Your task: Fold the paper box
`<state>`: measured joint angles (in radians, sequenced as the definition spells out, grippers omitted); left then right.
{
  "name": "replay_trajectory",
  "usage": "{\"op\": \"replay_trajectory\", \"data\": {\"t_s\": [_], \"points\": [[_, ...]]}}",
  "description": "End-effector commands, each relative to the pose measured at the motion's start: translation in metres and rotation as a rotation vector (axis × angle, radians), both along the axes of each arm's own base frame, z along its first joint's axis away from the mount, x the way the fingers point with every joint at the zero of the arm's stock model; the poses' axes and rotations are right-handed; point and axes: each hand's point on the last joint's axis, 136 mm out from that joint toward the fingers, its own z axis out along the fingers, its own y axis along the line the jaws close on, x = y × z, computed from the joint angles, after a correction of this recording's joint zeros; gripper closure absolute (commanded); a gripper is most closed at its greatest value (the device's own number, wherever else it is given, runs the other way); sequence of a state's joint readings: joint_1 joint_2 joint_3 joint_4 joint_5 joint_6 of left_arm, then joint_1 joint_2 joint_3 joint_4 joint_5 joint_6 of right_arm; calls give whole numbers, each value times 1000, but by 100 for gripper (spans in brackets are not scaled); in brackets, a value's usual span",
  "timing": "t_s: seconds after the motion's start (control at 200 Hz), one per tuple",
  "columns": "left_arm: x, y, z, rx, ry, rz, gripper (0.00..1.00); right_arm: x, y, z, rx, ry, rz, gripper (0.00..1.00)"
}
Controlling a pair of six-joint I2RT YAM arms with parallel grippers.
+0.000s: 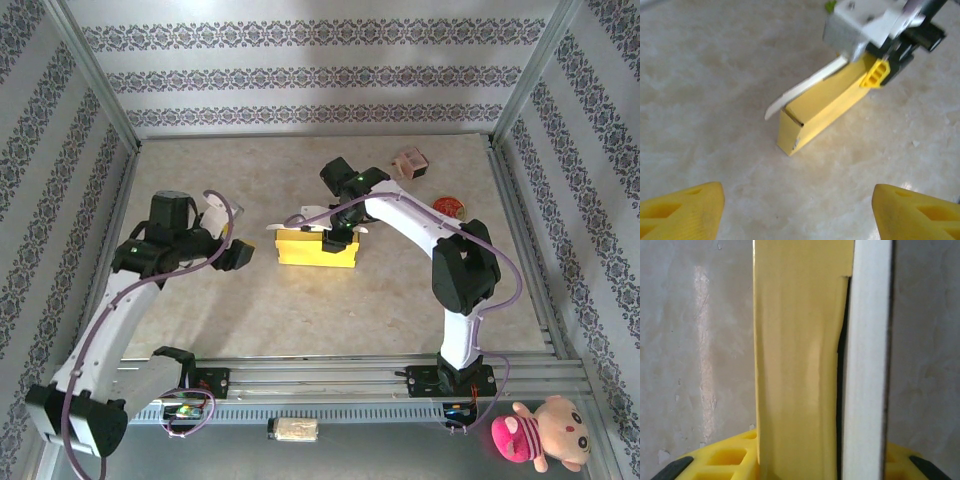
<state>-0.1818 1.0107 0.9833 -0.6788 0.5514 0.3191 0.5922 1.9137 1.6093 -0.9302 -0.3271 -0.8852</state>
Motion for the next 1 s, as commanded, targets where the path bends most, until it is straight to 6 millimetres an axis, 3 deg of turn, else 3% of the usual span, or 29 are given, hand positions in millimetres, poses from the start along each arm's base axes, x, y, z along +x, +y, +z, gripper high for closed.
{"op": "replay_trajectory", "data": {"t_s": [0.0,0.215,0.385,0.525,0.84,0.994], "points": [[1,-15,-14,24,-13,-120,26,-5,1,-20,-19,25,9,65],[37,-28,-27,11,-4,-118,29,-10,3,-17,3,33,29,65],[59,-36,-45,30,48,-159,32,-13,2,-17,1,50,41,65],[73,-41,-47,20,44,-174,36,-15,3,-16,3,59,45,65],[80,-53,-52,-16,40,-234,51,-15,4,-11,9,61,50,64],[86,-57,-52,-39,30,-233,65,-16,5,-10,12,64,49,62]]}}
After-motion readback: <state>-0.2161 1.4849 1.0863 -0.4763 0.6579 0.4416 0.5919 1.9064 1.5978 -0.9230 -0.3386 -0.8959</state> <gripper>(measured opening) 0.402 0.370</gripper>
